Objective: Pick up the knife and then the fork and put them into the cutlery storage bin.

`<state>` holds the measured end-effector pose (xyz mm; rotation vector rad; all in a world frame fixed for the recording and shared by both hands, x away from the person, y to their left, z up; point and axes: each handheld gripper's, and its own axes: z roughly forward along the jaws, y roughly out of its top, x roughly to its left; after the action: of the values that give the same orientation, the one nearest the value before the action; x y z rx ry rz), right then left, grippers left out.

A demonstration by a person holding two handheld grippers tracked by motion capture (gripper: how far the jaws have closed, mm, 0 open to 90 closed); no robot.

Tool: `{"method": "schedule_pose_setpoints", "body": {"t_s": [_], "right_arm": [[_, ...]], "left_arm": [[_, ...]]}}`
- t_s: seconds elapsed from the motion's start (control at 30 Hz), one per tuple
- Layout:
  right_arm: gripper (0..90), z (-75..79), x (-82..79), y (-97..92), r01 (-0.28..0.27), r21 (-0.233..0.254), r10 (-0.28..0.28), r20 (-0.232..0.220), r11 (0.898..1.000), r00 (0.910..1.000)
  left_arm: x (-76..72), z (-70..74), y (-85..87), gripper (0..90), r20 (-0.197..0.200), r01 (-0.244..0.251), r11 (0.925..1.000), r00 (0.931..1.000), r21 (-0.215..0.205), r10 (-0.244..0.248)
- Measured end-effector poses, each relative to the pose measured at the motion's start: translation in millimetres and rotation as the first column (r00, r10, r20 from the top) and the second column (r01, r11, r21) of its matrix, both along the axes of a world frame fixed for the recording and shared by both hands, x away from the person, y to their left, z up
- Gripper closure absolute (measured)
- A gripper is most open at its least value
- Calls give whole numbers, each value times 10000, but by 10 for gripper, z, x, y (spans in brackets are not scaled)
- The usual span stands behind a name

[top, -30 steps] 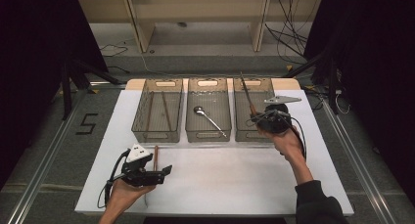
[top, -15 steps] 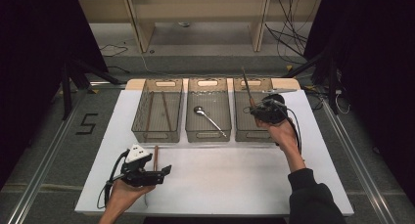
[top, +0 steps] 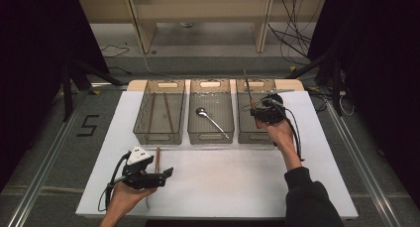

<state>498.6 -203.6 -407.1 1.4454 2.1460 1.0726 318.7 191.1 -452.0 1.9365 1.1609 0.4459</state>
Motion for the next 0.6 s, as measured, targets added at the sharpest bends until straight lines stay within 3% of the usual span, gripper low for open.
{"method": "schedule_pose_setpoints", "body": {"t_s": [0.43, 0.6], "right_arm": [[802, -113, 69, 9, 381, 23, -379, -467, 9993, 9982], [672, -107, 78, -18, 330, 252, -314, -629, 9991, 9975]], "left_arm": [[4, -3, -4, 162, -183, 95, 9999, 9998, 133, -93], [6, -3, -1, 162, -208, 43, 9999, 9998, 97, -41]]}}
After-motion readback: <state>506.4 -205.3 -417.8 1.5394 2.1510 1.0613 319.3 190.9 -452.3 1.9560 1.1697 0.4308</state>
